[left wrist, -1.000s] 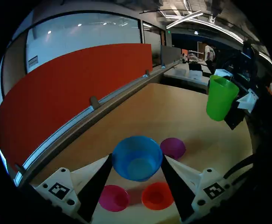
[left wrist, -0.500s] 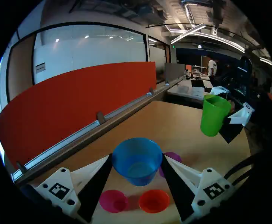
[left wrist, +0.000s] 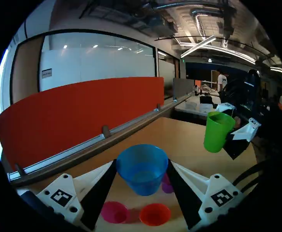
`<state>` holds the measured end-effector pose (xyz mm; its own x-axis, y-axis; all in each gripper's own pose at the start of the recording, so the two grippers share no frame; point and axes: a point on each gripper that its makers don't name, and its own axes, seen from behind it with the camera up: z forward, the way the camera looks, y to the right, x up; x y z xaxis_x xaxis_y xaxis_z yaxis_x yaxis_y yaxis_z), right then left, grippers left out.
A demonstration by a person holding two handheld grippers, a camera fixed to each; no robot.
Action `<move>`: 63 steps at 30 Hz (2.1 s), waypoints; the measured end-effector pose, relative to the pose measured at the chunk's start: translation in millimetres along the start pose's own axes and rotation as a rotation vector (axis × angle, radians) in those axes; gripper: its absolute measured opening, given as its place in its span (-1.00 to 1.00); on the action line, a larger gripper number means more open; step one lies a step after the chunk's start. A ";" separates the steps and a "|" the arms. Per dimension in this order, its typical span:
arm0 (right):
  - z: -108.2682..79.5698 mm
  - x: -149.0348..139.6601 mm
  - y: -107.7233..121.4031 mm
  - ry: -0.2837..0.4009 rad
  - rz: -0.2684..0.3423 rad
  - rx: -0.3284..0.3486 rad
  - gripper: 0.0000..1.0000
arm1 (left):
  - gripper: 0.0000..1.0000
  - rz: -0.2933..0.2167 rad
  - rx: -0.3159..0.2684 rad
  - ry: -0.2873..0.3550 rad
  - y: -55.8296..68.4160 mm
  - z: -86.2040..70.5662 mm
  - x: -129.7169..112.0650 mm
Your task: Pour water
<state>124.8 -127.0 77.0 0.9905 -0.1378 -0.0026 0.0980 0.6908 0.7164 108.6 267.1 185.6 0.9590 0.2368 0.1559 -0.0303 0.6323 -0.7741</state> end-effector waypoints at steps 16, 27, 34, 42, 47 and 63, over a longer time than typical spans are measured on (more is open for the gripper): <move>1.3 7.3 -4.8 0.008 -0.005 0.004 0.82 | 0.78 -0.040 0.019 0.122 -2.6 -12.5 25.7; 1.9 10.4 -6.6 0.010 -0.011 0.005 0.82 | 0.77 -0.054 0.009 0.206 3.9 -22.1 45.1; 3.2 12.2 -8.8 0.010 -0.016 0.007 0.82 | 0.78 -0.060 -0.004 0.238 10.5 -26.2 54.8; 3.8 15.6 -10.5 0.011 -0.018 0.008 0.83 | 0.77 -0.057 -0.022 0.264 18.7 -30.6 61.3; 3.9 17.6 -13.5 0.012 -0.023 0.015 0.83 | 0.78 -0.040 -0.017 0.255 18.8 -33.4 60.6; 3.8 18.0 -18.2 0.011 0.000 0.027 0.80 | 0.77 0.017 0.010 0.247 15.4 -46.0 67.3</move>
<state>140.5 -144.8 66.5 0.9915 -0.1295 -0.0104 0.0954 0.6714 0.7349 185.7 258.9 156.0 0.9981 0.0605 -0.0133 -0.0488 0.6370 -0.7693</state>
